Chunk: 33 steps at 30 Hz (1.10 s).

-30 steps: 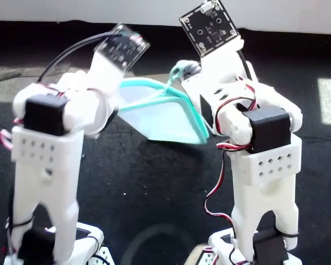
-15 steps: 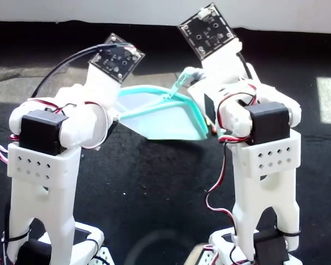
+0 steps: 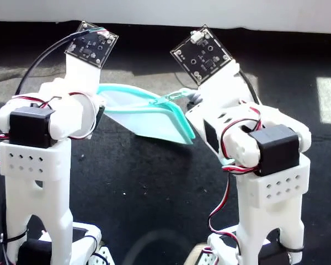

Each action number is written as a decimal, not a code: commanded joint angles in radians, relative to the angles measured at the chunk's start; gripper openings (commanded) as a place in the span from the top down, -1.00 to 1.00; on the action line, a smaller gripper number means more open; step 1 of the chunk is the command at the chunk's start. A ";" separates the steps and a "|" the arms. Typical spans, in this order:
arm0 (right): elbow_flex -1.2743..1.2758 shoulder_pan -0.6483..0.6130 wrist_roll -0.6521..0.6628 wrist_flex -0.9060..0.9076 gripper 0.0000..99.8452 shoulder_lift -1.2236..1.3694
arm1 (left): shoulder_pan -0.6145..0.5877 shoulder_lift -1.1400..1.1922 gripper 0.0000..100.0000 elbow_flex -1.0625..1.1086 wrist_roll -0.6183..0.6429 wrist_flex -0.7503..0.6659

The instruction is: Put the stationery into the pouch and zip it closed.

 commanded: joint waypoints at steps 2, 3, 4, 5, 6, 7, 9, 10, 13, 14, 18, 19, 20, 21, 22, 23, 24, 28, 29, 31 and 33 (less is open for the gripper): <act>-0.008 0.028 0.014 -0.015 0.99 -0.025 | -0.028 -0.018 0.98 -0.016 0.009 -0.014; -0.008 0.050 0.014 -0.031 0.99 -0.025 | -0.028 -0.018 0.98 -0.016 0.009 -0.014; -0.008 0.076 0.014 -0.047 0.99 -0.024 | -0.028 -0.018 0.98 -0.016 0.015 -0.014; -0.007 0.094 0.014 -0.065 0.99 -0.022 | -0.030 -0.018 0.98 -0.018 0.040 -0.014; -0.002 0.108 0.014 -0.079 0.99 -0.016 | -0.038 -0.018 0.98 -0.019 0.068 -0.014; 0.010 0.120 0.014 -0.090 0.99 -0.007 | -0.047 -0.018 0.98 -0.027 0.086 -0.014; 0.033 0.127 0.014 -0.094 0.99 0.010 | -0.056 -0.018 0.98 -0.042 0.098 -0.014; 0.045 0.127 0.015 -0.094 0.99 0.016 | -0.064 -0.018 0.98 -0.051 0.100 -0.014; 0.061 0.119 0.014 -0.096 0.99 0.010 | -0.073 -0.016 0.98 -0.056 0.095 -0.014; 0.056 0.102 0.012 -0.096 0.99 0.010 | -0.071 -0.013 0.98 -0.056 0.095 -0.009; 0.056 0.030 0.009 -0.096 0.99 0.008 | -0.056 -0.008 0.98 -0.054 0.097 -0.006; 0.056 0.008 0.009 -0.094 0.98 0.008 | -0.047 -0.008 0.98 -0.054 0.098 -0.006; 0.056 -0.012 0.009 -0.091 0.97 0.008 | -0.036 -0.008 0.98 -0.054 0.100 -0.006; 0.056 -0.030 0.008 -0.087 0.93 0.008 | -0.021 -0.008 0.98 -0.053 0.100 -0.006; 0.056 -0.045 0.000 -0.084 0.86 0.008 | -0.007 -0.008 0.98 -0.053 0.100 -0.006; 0.053 -0.061 -0.028 -0.073 0.74 0.008 | 0.004 -0.008 0.98 -0.045 0.100 -0.006; 0.042 -0.074 -0.066 -0.061 0.60 0.008 | 0.012 -0.008 0.98 -0.030 0.100 -0.009; -0.085 -0.165 -0.149 0.059 0.37 0.008 | 0.028 -0.008 0.98 0.059 0.100 -0.023; -0.131 -0.199 -0.161 0.090 0.41 0.008 | 0.028 -0.008 0.98 0.085 0.100 -0.038; -0.214 -0.245 -0.192 0.122 0.49 0.008 | 0.024 -0.008 0.98 0.137 0.100 -0.074; -0.292 -0.254 -0.232 0.120 0.54 0.001 | 0.024 -0.010 0.98 0.176 0.100 -0.101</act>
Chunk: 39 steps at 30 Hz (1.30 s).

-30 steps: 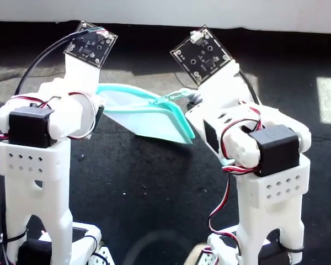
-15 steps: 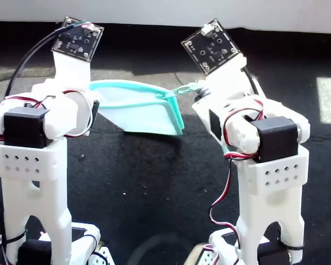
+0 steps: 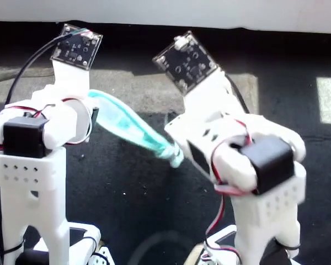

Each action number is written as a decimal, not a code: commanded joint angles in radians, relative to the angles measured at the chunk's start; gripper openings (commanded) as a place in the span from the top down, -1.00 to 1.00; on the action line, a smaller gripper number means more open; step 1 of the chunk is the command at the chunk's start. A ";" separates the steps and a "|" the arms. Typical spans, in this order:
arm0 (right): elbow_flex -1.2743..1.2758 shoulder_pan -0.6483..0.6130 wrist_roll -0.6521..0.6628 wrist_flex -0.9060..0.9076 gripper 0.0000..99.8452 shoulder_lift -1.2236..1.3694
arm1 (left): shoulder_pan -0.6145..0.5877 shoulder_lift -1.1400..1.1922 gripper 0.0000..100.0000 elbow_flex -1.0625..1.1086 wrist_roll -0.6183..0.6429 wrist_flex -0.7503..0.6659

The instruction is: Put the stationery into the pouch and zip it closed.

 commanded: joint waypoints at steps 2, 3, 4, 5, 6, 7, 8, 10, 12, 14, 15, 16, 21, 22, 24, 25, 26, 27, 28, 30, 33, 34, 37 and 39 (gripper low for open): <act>-0.165 -0.030 -0.060 0.015 0.55 -0.022 | 0.018 0.007 0.98 0.077 0.011 -0.052; -0.163 -0.021 -0.061 0.016 0.55 -0.022 | 0.018 0.005 0.98 0.084 0.011 -0.055; -0.148 0.010 -0.063 0.015 0.55 -0.022 | 0.019 0.007 0.98 0.087 0.011 -0.055; -0.127 0.053 -0.063 0.012 0.54 -0.021 | 0.019 0.007 0.98 0.087 0.011 -0.055; -0.094 0.097 -0.063 0.007 0.54 -0.013 | 0.019 0.007 0.98 0.087 0.009 -0.055; -0.061 0.136 -0.063 -0.005 0.54 -0.002 | 0.019 0.005 0.98 0.087 0.006 -0.055; -0.024 0.185 -0.063 -0.018 0.54 0.015 | 0.019 0.005 0.98 0.087 0.006 -0.054; 0.047 0.282 -0.064 -0.062 0.54 0.053 | 0.019 0.010 0.98 0.088 0.005 -0.055; 0.116 0.354 -0.064 -0.134 0.54 0.102 | 0.019 0.012 0.98 0.088 0.005 -0.057; 0.174 0.400 -0.064 -0.209 0.54 0.165 | 0.021 0.012 0.98 0.088 0.011 -0.072; 0.194 0.414 -0.064 -0.239 0.54 0.197 | 0.021 0.012 0.98 0.085 0.014 -0.083; 0.211 0.421 -0.064 -0.265 0.54 0.231 | 0.021 0.012 0.98 0.081 0.023 -0.094; 0.223 0.438 -0.143 -0.329 0.54 0.364 | 0.021 0.019 0.98 0.079 0.060 -0.152; 0.223 0.438 -0.143 -0.337 0.54 0.383 | 0.021 0.031 0.98 0.077 0.060 -0.161; 0.223 0.440 -0.141 -0.341 0.54 0.407 | 0.021 0.073 0.98 0.065 0.060 -0.158; 0.223 0.437 -0.141 -0.335 0.54 0.414 | 0.021 0.101 0.98 0.056 0.060 -0.155; 0.225 0.435 -0.141 -0.334 0.54 0.410 | 0.021 0.131 0.98 0.044 0.061 -0.153; 0.229 0.424 -0.141 -0.334 0.54 0.406 | 0.021 0.160 0.98 0.031 0.061 -0.153; 0.231 0.420 -0.141 -0.334 0.54 0.397 | 0.021 0.189 0.98 0.016 0.061 -0.153; 0.232 0.441 -0.141 -0.343 0.54 0.387 | 0.021 0.237 0.98 -0.016 0.061 -0.147; 0.242 0.530 -0.149 -0.400 0.54 0.401 | 0.027 0.288 0.98 -0.076 0.061 -0.092; 0.249 0.553 -0.149 -0.429 0.54 0.415 | 0.035 0.298 0.98 -0.097 0.061 -0.068; 0.255 0.576 -0.149 -0.493 0.55 0.470 | 0.061 0.309 0.98 -0.150 0.071 -0.008; 0.249 0.572 -0.149 -0.529 0.55 0.516 | 0.074 0.315 0.98 -0.166 0.097 0.003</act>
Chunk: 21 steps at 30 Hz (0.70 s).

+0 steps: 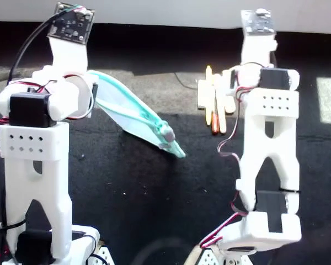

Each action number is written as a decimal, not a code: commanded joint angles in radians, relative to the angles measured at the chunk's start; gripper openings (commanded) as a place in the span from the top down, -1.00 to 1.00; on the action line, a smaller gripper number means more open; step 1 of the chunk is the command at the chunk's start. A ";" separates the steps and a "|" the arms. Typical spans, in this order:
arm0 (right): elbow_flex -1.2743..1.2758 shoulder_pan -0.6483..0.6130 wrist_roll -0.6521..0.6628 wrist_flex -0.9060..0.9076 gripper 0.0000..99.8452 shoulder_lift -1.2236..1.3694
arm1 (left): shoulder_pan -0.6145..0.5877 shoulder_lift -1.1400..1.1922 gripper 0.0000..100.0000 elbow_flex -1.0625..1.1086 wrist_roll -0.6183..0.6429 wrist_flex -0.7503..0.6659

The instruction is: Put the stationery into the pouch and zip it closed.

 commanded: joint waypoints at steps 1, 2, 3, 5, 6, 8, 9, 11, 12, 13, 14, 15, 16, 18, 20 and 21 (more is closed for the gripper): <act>-0.028 -0.010 -0.006 -0.076 0.56 0.054 | 0.051 0.051 0.98 -0.008 0.032 0.046; -0.051 -0.028 -0.006 -0.091 0.57 0.084 | 0.054 0.053 0.98 -0.005 0.034 0.043; -0.074 -0.047 -0.006 -0.104 0.60 0.122 | 0.056 0.053 0.98 -0.005 0.034 0.041; -0.143 -0.088 -0.006 -0.113 0.63 0.211 | 0.056 0.054 0.98 -0.005 0.034 0.041; -0.186 -0.107 -0.006 -0.110 0.63 0.259 | 0.054 0.054 0.98 -0.005 0.034 0.041; -0.278 -0.139 -0.006 -0.101 0.63 0.358 | 0.051 0.054 0.98 -0.005 0.031 0.041; -0.332 -0.153 -0.006 -0.096 0.63 0.409 | 0.051 0.054 0.98 -0.005 0.031 0.041; -0.429 -0.168 -0.006 -0.096 0.63 0.509 | 0.051 0.054 0.98 -0.005 0.031 0.043; -0.475 -0.170 -0.006 -0.096 0.63 0.556 | 0.051 0.054 0.98 -0.005 0.031 0.043; -0.518 -0.171 -0.006 -0.094 0.64 0.604 | 0.051 0.054 0.98 -0.005 0.031 0.043; -0.558 -0.171 -0.006 -0.084 0.64 0.647 | 0.051 0.054 0.98 -0.005 0.031 0.043; -0.596 -0.170 -0.005 -0.062 0.64 0.687 | 0.050 0.054 0.98 -0.005 0.031 0.043; -0.634 -0.170 -0.005 -0.035 0.64 0.722 | 0.050 0.054 0.98 -0.005 0.031 0.041; -0.716 -0.170 -0.002 0.028 0.64 0.789 | 0.050 0.054 0.98 -0.005 0.031 0.041; -0.796 -0.170 -0.002 0.067 0.64 0.849 | 0.050 0.054 0.98 -0.005 0.031 0.041; -0.832 -0.168 -0.002 0.074 0.64 0.877 | 0.050 0.054 0.98 -0.005 0.031 0.041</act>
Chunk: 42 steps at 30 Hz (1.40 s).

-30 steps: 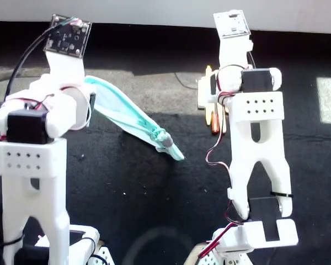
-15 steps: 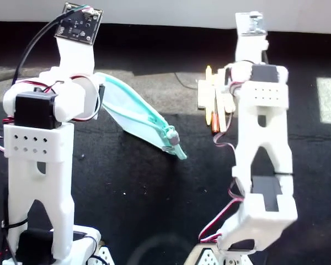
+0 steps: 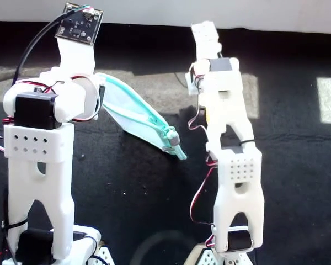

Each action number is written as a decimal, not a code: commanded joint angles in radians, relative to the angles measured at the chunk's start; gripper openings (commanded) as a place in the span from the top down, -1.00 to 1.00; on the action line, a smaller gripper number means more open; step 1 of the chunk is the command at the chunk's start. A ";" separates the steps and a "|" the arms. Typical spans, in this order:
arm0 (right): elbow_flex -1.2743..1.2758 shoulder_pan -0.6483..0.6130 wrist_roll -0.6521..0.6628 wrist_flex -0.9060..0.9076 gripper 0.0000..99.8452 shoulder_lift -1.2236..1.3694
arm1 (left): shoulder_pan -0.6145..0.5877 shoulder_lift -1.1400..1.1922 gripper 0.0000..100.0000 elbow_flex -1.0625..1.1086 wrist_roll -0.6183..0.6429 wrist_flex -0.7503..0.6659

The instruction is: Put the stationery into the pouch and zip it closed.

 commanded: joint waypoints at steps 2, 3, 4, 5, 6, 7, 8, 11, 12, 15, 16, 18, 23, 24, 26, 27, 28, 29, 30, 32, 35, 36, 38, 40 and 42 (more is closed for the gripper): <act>-0.196 -0.007 0.000 0.042 0.64 0.088 | 0.019 0.048 0.98 0.002 0.009 0.029; -0.217 -0.007 0.000 0.042 0.64 0.113 | 0.019 0.048 0.98 0.002 0.009 0.029; -0.234 -0.007 0.000 0.042 0.64 0.137 | 0.019 0.048 0.98 0.002 0.009 0.029; -0.248 -0.007 0.000 0.039 0.64 0.162 | 0.019 0.048 0.98 0.002 0.009 0.029; -0.257 -0.007 0.000 0.036 0.64 0.185 | 0.019 0.048 0.98 0.002 0.009 0.031; -0.265 -0.005 0.000 0.036 0.64 0.209 | 0.019 0.048 0.98 0.002 0.009 0.034; -0.268 -0.005 0.000 0.035 0.64 0.228 | 0.019 0.048 0.98 0.002 0.009 0.035; -0.269 -0.008 0.000 0.039 0.64 0.255 | 0.019 0.048 0.98 0.002 0.009 0.035; -0.269 -0.010 0.000 0.042 0.64 0.257 | 0.019 0.048 0.98 0.002 0.009 0.035; -0.269 -0.012 0.002 0.044 0.71 0.248 | 0.019 0.048 0.98 0.002 0.009 0.034; -0.269 -0.012 0.002 0.045 0.79 0.237 | 0.019 0.048 0.98 0.002 0.009 0.034; -0.269 -0.008 0.002 0.065 1.00 0.214 | 0.019 0.048 0.98 0.002 0.009 0.032; -0.269 -0.007 0.002 0.128 0.99 0.119 | 0.019 0.048 0.98 0.002 0.009 0.031; -0.269 -0.005 0.002 0.137 0.99 0.096 | 0.019 0.048 0.98 0.002 0.009 0.031; -0.269 -0.005 0.002 0.154 0.99 0.051 | 0.019 0.048 0.98 0.002 0.009 0.029; -0.269 -0.005 0.002 0.159 0.99 0.033 | 0.019 0.048 0.98 0.002 0.009 0.029; -0.269 -0.005 0.003 0.170 0.99 0.016 | 0.019 0.048 0.98 0.002 0.009 0.029; -0.269 -0.005 0.003 0.177 0.99 0.002 | 0.019 0.048 0.98 0.002 0.009 0.029; -0.269 -0.005 0.012 0.188 0.99 -0.008 | 0.019 0.048 0.98 0.002 0.009 0.029; -0.269 -0.005 0.055 0.217 0.99 -0.019 | 0.019 0.048 0.98 0.002 0.009 0.029; -0.260 0.004 0.106 0.263 0.99 -0.018 | 0.019 0.048 0.98 0.002 0.009 0.029; -0.259 0.010 0.120 0.283 0.99 -0.018 | 0.019 0.048 0.98 0.002 0.009 0.029; -0.257 0.024 0.141 0.334 0.99 -0.016 | 0.019 0.048 0.98 0.002 0.009 0.029; -0.265 0.035 0.164 0.374 0.99 -0.018 | 0.019 0.048 0.98 0.002 0.008 0.029; -0.268 0.048 0.201 0.400 0.99 -0.019 | 0.019 0.048 0.98 0.002 0.008 0.029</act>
